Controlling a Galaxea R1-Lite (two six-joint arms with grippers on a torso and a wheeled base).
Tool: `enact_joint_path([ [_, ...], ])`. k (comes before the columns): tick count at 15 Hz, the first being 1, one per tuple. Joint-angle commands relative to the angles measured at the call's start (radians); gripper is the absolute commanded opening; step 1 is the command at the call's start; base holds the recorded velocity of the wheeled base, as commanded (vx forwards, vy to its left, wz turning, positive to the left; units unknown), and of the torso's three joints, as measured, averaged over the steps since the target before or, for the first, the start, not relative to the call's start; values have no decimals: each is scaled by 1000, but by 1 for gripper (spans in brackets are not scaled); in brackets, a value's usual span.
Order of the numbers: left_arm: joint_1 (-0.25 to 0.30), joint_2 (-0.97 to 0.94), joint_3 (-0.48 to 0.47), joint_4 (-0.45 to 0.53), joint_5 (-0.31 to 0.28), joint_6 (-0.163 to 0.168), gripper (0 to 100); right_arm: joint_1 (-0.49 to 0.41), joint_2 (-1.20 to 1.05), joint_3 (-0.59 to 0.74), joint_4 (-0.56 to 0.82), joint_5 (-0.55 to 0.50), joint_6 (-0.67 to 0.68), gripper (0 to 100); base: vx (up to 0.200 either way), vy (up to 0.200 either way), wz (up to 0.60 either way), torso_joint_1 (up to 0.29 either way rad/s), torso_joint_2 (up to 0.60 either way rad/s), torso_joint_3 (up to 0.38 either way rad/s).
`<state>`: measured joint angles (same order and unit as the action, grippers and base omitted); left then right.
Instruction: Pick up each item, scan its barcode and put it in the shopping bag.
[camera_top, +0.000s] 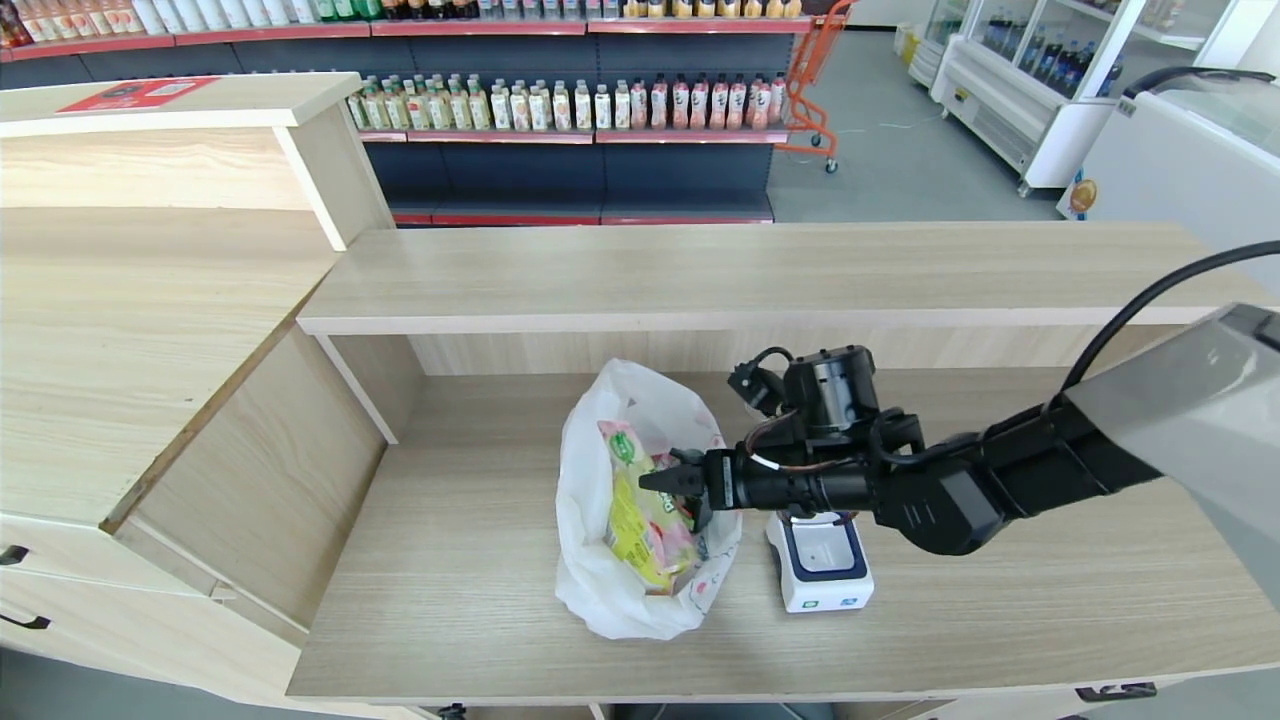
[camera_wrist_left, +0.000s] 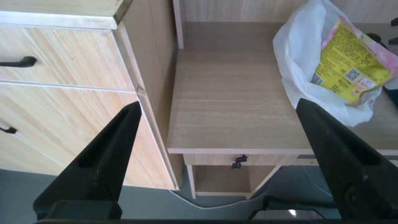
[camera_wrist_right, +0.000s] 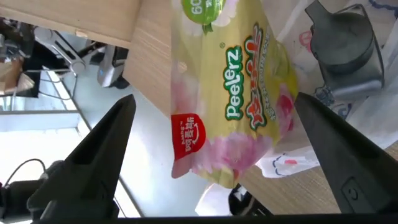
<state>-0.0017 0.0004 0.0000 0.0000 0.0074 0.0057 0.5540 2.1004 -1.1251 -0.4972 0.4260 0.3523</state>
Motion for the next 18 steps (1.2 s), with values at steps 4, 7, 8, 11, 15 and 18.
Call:
enact_joint_path([
  [4, 2, 0, 0, 0, 0, 0, 100, -36, -154, 74, 5, 0, 131, 100, 0, 0, 0, 0, 0, 0],
  [7, 2, 0, 0, 0, 0, 0, 100, -72, -306, 168, 3, 0, 191, 100, 0, 0, 0, 0, 0, 0],
  [8, 2, 0, 0, 0, 0, 0, 100, -85, -376, 206, 5, -4, 191, 100, 0, 0, 0, 0, 0, 0],
  [11, 0, 0, 0, 0, 0, 0, 100, -160, -674, 383, 36, -10, 108, 100, 0, 0, 0, 0, 0, 0],
  [15, 2, 0, 0, 0, 0, 0, 100, -370, -999, 633, 134, -156, -176, 100, 0, 0, 0, 0, 0, 0],
  [18, 0, 0, 0, 0, 0, 0, 100, -483, -1315, 900, 172, -316, -220, 100, 0, 0, 0, 0, 0, 0],
])
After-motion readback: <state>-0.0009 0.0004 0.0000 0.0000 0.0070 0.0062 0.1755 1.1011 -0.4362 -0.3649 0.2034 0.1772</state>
